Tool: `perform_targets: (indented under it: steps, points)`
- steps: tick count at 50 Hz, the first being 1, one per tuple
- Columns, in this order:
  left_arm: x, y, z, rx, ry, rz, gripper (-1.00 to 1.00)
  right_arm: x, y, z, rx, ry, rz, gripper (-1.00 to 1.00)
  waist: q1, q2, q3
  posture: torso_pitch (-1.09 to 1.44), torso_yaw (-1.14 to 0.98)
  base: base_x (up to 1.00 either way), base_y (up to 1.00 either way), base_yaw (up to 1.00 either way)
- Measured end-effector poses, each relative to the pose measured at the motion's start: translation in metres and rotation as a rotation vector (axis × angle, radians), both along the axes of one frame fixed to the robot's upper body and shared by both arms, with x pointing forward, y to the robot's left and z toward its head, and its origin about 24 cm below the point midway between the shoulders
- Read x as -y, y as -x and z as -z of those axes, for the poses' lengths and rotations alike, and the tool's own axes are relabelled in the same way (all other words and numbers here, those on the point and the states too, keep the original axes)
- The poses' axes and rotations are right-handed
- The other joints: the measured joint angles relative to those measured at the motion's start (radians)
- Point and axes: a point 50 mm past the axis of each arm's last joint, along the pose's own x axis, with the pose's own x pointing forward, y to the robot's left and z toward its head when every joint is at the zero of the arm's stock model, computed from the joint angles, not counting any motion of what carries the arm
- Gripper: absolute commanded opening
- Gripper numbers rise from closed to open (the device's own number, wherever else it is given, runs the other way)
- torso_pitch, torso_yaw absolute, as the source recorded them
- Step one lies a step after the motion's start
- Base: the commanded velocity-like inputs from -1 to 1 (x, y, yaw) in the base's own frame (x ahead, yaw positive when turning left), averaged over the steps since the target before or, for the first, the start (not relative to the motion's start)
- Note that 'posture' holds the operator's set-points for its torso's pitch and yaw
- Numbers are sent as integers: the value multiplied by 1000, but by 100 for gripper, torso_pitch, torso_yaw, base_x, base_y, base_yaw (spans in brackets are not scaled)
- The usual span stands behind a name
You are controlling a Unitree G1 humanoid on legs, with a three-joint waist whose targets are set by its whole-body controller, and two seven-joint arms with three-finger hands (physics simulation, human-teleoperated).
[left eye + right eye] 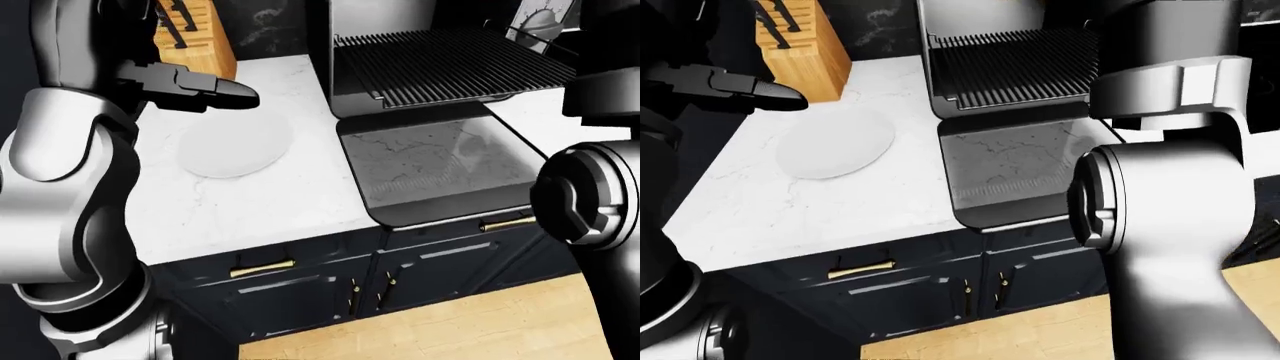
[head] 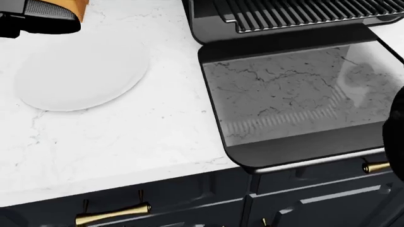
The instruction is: Pick the scone from the rack and place it on the plate on the counter.
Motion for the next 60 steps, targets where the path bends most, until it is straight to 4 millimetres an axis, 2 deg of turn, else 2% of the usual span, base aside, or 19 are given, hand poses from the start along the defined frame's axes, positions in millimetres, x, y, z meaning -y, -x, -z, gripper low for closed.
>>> perform_targets:
  steps: [18, 31, 60]
  points:
    - [-1, 3, 2, 1, 2, -6, 100, -20, 1, -4, 0, -14, -75, -100, 141, 20, -16, 0, 37, 0, 0, 0]
    - [-3, 7, 2, 3, 6, -8, 100, -36, 1, -4, -6, -19, -121, -100, 225, 31, -26, 0, 43, 0, 0, 0]
    - [-5, 13, 2, 9, 7, -16, 100, -66, -25, 30, -75, -67, -116, -100, 379, 33, -48, 0, 58, 0, 0, 0]
